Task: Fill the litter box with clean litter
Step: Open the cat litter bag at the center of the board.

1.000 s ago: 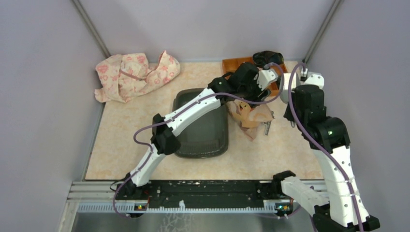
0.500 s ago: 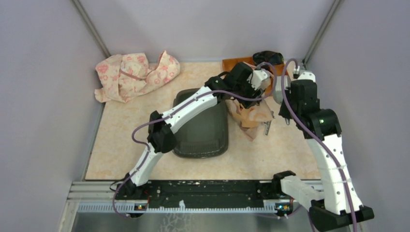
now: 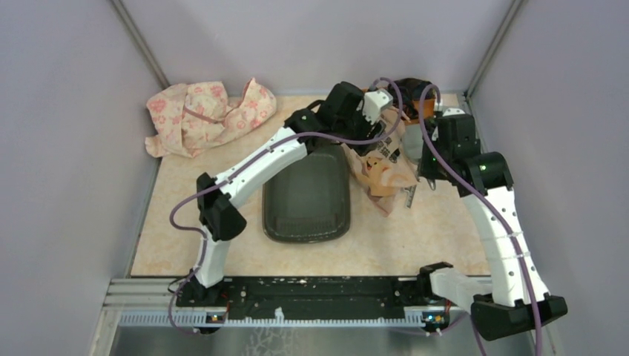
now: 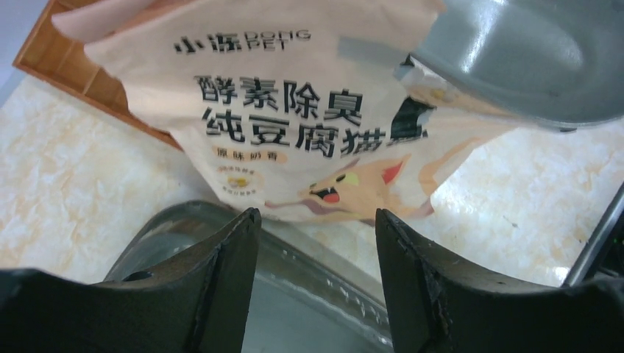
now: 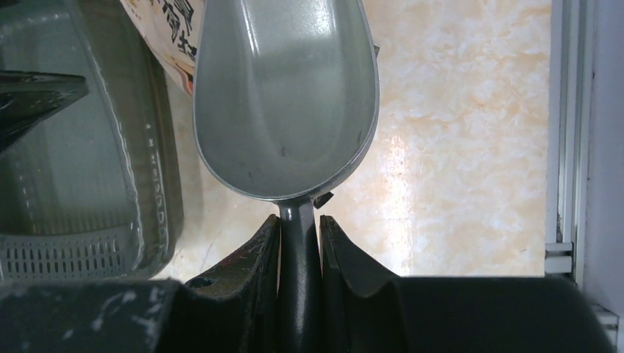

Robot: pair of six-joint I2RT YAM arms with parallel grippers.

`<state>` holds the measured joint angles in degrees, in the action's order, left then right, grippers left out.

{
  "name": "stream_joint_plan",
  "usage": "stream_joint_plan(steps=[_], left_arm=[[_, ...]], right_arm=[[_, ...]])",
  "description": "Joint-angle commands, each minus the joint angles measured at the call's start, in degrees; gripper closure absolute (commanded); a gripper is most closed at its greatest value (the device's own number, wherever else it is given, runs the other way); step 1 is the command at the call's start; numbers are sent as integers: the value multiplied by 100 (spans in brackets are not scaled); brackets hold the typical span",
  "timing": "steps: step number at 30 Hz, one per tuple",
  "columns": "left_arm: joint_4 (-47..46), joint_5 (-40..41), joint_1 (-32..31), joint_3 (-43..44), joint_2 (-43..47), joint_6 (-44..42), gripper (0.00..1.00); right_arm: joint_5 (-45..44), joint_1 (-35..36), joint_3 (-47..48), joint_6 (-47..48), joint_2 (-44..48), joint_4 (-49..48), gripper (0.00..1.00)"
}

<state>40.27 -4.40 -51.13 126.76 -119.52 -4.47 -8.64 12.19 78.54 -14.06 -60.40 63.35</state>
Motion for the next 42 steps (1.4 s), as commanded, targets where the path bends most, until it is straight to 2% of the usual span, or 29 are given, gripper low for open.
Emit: stream_joint_plan(steps=[1,7,10,18,24,29,35,42], left_arm=[[-241,79,142,-545,551,84,35],[-547,-99,419,-1283,1146,168,35],[-728,-160,522,-1622,1389,249,35],[-1039,-615,690,-2224,1887,566,36],[-1292,-957,728,-2742,2204,679,36],[-1329,-1077,728,-2893,2336,701,36],[-1351,-1160,728,-2940,2423,708,36],[-1355,-1183,728,-2938,2373,707,35]], right_arm=[[119,-32,631,9,-47,105,100],[-896,-32,1274,-36,-36,801,100],[-1103,103,1613,-83,-142,1224,100],[-360,381,2508,-396,-741,2279,100],[571,429,1755,-696,-386,2276,100],[429,579,1574,-1074,7,2288,100],[25,582,847,-1143,156,2279,100],[-355,579,1026,-1005,-121,2271,100]])
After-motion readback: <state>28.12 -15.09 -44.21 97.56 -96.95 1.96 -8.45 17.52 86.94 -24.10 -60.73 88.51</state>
